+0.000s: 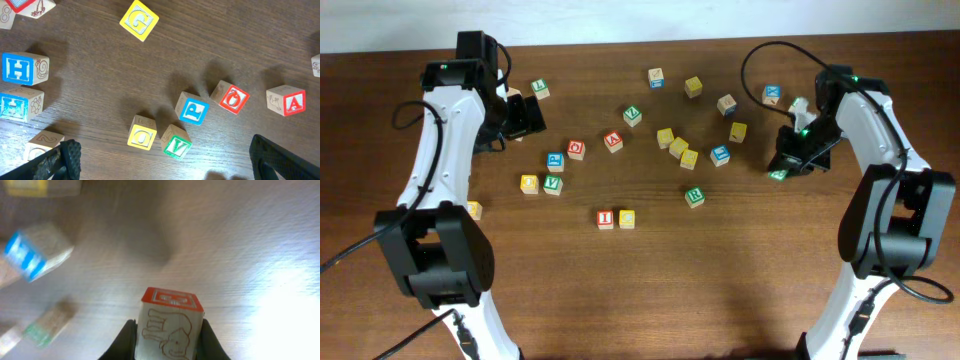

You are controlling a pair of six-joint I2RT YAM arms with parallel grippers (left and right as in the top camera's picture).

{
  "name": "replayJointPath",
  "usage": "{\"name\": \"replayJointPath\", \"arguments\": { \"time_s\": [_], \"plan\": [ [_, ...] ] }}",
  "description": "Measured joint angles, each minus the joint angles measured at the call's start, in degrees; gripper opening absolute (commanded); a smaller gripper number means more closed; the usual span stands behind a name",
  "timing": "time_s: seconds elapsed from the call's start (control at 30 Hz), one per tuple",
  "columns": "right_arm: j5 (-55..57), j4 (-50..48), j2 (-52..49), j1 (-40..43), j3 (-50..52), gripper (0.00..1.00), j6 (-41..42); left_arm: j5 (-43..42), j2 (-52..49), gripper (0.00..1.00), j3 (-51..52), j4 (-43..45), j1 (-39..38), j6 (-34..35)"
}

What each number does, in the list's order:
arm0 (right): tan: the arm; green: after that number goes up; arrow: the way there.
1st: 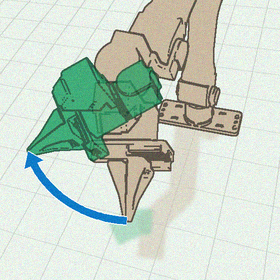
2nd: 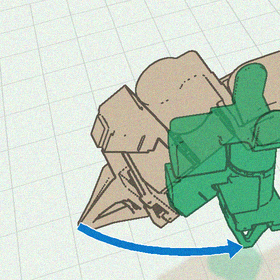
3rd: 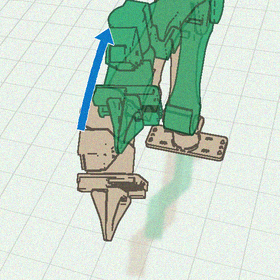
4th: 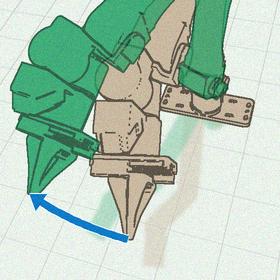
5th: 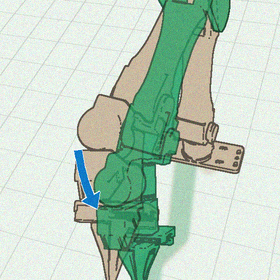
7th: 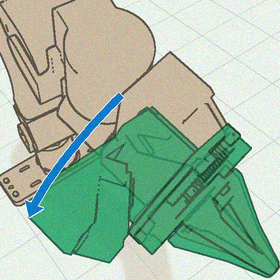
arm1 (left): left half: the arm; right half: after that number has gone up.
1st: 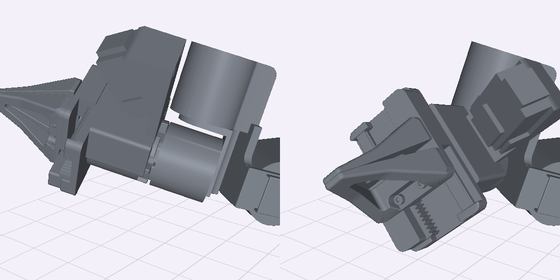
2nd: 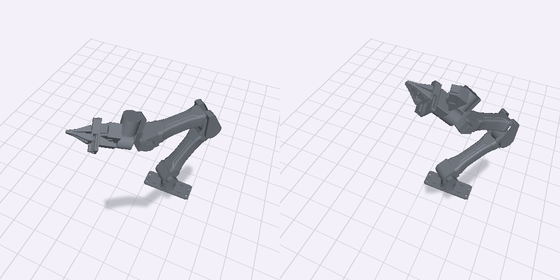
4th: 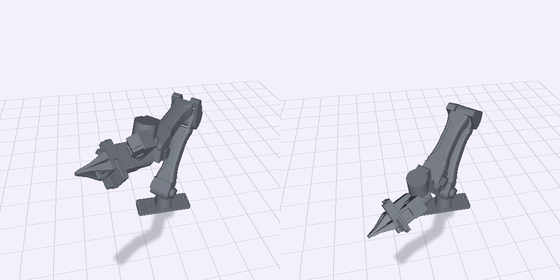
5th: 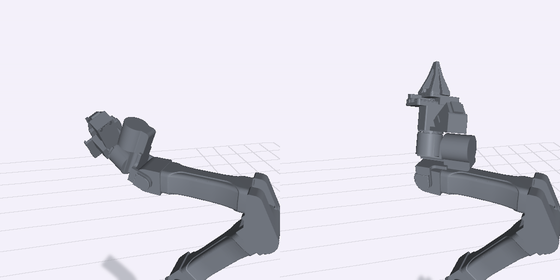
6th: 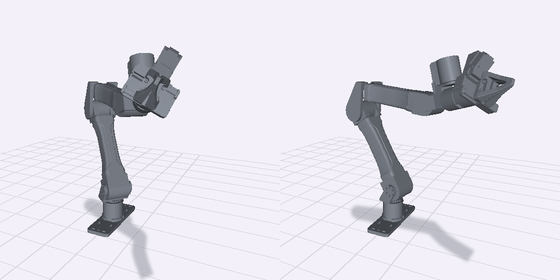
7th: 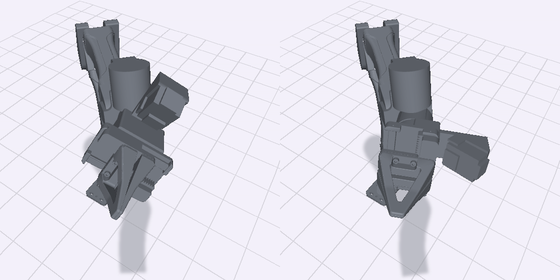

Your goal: Spell out ICRA

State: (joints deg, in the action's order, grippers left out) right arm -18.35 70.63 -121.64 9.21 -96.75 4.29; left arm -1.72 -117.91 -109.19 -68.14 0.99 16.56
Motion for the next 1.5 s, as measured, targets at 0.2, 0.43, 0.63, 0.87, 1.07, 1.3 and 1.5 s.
{"name": "replayJointPath", "arguments": {
  "time_s": [0.2,0.43,0.63,0.87,1.07,1.3,1.5],
  "plan": [
    [-7.34,6.40,0.00,-2.73,3.48,0.10,0.00,0.00,0.00,0.99,0.00,-0.02,0.00,0.02],
    [-9.77,3.65,0.00,-4.39,13.07,0.24,2.73,0.00,0.00,0.99,0.00,-0.04,0.00,0.02],
    [-5.22,-2.45,0.00,-4.39,13.25,0.48,7.85,0.00,0.00,0.99,0.00,-0.02,0.00,0.02],
    [2.91,14.95,1.11,-4.39,-7.04,0.59,7.93,0.02,0.00,0.99,0.00,0.00,0.00,0.02],
    [3.43,17.55,14.73,-5.88,-16.70,0.59,5.75,0.00,0.00,0.99,0.00,-0.02,0.00,0.00],
    [9.03,9.70,11.78,-21.79,-2.67,0.08,7.13,0.00,0.00,0.99,0.00,-0.02,0.00,0.02],
    [13.16,-5.16,11.32,-20.61,20.59,0.04,13.70,0.00,0.00,0.99,0.00,-0.07,0.00,0.02]
  ]
}}
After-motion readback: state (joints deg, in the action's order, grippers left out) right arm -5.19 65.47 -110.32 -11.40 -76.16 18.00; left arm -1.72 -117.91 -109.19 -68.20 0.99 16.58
